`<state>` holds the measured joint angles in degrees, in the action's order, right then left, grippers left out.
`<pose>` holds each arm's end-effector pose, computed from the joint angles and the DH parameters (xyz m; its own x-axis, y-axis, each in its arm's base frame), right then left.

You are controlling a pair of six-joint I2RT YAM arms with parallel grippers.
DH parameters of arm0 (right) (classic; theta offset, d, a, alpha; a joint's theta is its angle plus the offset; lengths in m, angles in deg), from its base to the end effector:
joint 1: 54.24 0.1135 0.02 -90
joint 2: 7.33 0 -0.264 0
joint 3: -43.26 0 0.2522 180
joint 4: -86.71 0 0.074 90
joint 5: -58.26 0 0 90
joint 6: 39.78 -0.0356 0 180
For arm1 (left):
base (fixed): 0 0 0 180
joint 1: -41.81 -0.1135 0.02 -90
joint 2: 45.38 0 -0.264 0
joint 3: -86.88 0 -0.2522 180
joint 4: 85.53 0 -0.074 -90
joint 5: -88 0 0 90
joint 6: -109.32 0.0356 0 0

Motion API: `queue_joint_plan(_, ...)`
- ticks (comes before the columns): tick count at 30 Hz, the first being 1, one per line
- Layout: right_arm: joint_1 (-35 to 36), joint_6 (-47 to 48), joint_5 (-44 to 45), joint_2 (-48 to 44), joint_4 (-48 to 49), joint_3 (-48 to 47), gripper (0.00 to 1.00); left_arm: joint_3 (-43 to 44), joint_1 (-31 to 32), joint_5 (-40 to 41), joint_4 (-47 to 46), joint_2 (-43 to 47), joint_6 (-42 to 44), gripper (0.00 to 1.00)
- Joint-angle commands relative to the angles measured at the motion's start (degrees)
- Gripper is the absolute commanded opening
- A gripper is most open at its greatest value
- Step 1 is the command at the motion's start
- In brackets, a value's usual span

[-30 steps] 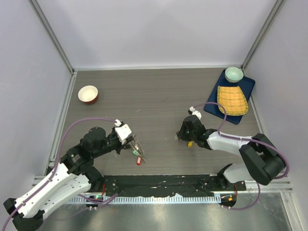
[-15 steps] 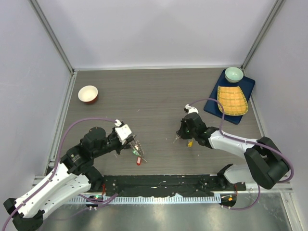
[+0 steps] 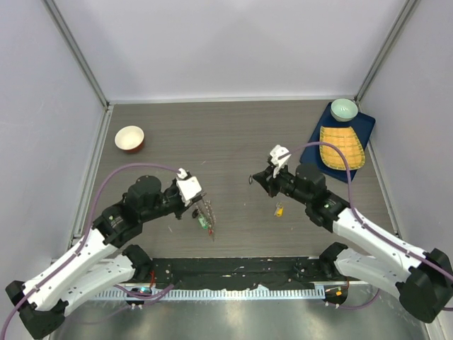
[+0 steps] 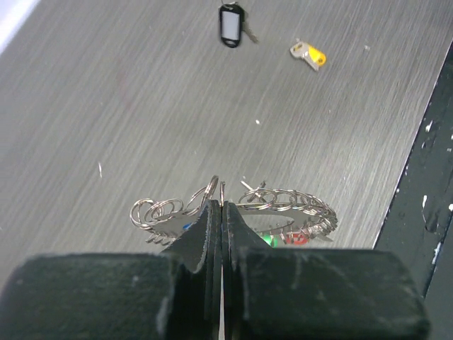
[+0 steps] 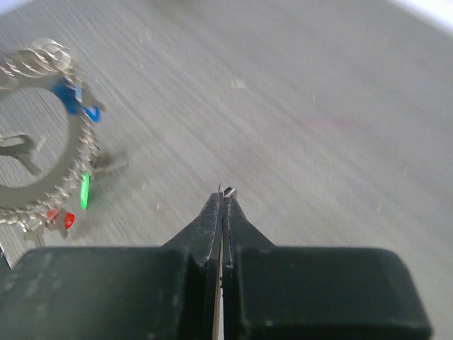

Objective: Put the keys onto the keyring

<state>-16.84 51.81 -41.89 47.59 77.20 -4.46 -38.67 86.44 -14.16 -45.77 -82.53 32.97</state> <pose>0.1733 0.1404 0.2666 -0.2080 -0.1934 -0.9588 -0.7380 0.6744 0.0241 0.1021 -0.1114 0.3064 -0.0694 0.3927 -0.9170 0.8661 0.4798 0.1399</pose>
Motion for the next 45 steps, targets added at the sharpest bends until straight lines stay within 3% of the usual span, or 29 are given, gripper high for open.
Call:
queue_joint_plan(1,0.3,6.9,-6.1,-4.8,16.9,3.4,0.01,8.3,0.0,-3.4,-5.6,-3.5,5.3,0.0)
queue_joint_plan(7,0.2,9.8,-10.0,-3.9,22.6,2.2,0.01,15.5,0.0,-9.5,-5.0,-10.4,12.3,0.0)
queue_joint_plan(10,0.3,7.5,-11.5,-5.3,35.1,6.4,0.01,18.5,0.1,-12.6,-3.2,-14.1,17.5,0.0)
queue_joint_plan(14,0.3,9.6,-17.3,-7.3,29.7,4.3,0.01,21.4,0.0,-15.0,0.9,-17.6,23.9,0.0)
queue_joint_plan(20,1.1,8.0,-28.3,-6.9,27.4,4.1,0.01,17.3,0.1,-13.4,1.4,-17.9,29.6,0.0)
queue_joint_plan(27,4.9,12.3,-27.6,-3.0,22.7,2.4,0.01,8.5,0.2,-16.3,-6.9,-17.1,26.5,0.0)
queue_joint_plan(35,10.9,21.3,-21.2,1.9,14.7,-0.2,0.01,4.1,0.6,-15.7,-14.2,-16.2,25.0,0.0)
queue_joint_plan(45,13.5,24.6,-13.4,0.9,11.5,-0.5,0.01,2.4,2.3,-13.9,-14.5,-15.2,28.2,0.0)
